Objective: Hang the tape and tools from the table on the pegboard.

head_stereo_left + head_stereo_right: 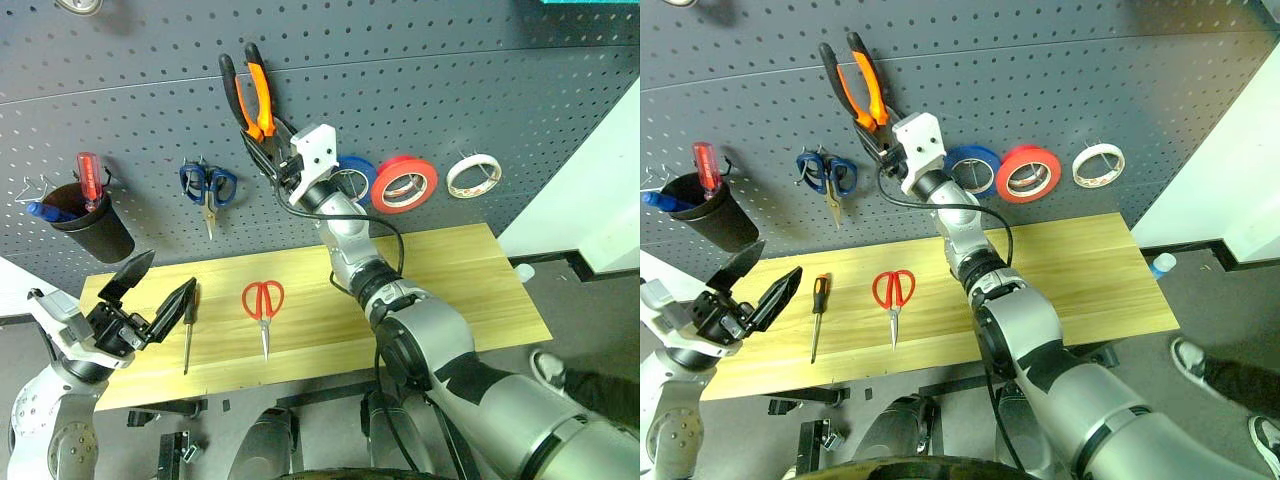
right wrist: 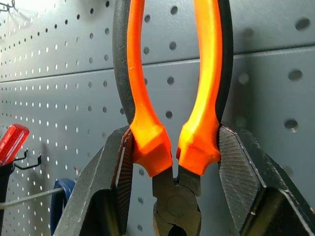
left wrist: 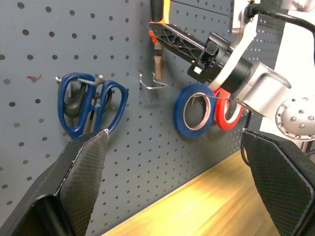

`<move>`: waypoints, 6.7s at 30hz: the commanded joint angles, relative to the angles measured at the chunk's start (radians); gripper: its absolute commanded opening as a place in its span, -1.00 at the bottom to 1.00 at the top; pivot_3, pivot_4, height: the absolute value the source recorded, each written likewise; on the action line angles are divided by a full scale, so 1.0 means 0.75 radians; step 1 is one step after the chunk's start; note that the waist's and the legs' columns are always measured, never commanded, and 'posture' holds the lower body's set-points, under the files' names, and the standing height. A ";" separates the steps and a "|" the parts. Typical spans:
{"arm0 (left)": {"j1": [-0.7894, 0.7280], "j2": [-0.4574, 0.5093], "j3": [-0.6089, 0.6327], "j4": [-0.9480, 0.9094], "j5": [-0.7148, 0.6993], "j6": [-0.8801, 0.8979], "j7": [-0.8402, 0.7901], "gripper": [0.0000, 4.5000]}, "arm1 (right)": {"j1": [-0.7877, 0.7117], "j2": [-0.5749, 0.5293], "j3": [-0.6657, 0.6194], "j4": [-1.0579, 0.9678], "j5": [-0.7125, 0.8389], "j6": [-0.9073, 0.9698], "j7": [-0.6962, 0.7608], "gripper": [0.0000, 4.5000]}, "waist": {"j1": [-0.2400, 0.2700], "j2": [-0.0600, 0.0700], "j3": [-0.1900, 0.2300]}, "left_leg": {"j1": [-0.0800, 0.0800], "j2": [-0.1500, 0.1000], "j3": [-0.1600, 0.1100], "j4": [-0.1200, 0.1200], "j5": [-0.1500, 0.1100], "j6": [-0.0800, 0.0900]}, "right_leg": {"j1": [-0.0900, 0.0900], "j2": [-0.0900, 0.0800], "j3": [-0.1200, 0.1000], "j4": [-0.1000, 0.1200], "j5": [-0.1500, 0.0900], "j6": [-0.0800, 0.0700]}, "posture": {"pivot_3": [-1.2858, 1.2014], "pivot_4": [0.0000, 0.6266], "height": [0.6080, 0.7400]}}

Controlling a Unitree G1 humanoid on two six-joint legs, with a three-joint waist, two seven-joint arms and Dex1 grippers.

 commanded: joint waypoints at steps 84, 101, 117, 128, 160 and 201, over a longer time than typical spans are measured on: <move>-0.954 -0.701 -0.215 0.693 0.776 1.594 1.543 1.00 | 1.249 -1.149 0.312 -1.735 0.270 0.984 0.948 0.99 | 0.043 -0.026 0.016 | -0.002 -0.002 0.004 0.008 0.002 -0.005 | 0.007 -0.005 -0.003 -0.005 0.002 0.006 | 0.02 -0.53 0.97; -1.004 -0.724 -0.146 0.725 0.773 1.623 1.576 -0.54 | 1.209 -1.098 0.311 -1.714 0.246 0.971 0.905 1.00 | 0.043 -0.026 0.016 | -0.001 -0.002 0.004 0.009 0.003 -0.006 | 0.008 -0.006 -0.003 -0.005 0.003 0.007 | 0.01 -0.58 0.97; -0.172 -0.106 -0.104 -0.313 0.362 0.865 0.435 -0.54 | 1.207 -1.047 0.278 -1.753 0.413 1.035 0.991 1.00 | 0.041 -0.024 0.015 | -0.002 0.000 0.005 0.007 0.003 -0.008 | 0.006 -0.005 -0.002 -0.005 0.002 0.003 | 0.04 -0.62 0.97; -0.441 0.057 0.303 -0.184 0.058 0.493 0.389 -0.54 | 1.091 -0.960 0.266 -1.741 0.476 1.051 1.024 1.00 | 0.074 -0.027 0.011 | 0.000 0.000 0.005 0.011 0.003 -0.008 | 0.010 -0.004 -0.002 -0.005 0.006 0.000 | 0.06 -0.68 0.97; -0.617 0.266 -0.199 0.256 0.619 0.390 0.415 -0.54 | 1.070 -0.844 0.143 -1.936 0.744 1.123 1.003 1.00 | 0.041 -0.029 -0.005 | 0.000 0.001 0.005 0.009 0.003 -0.008 | 0.008 -0.003 -0.002 -0.005 0.006 0.002 | 0.03 -0.75 0.97; -1.065 0.088 -0.372 1.401 0.753 1.071 0.805 0.98 | 1.280 -0.948 0.240 -1.842 0.442 0.891 1.073 1.00 | 0.033 -0.029 -0.016 | 0.022 0.001 0.004 0.009 0.002 -0.007 | 0.029 -0.002 -0.002 -0.004 0.005 0.003 | 0.01 -0.69 0.97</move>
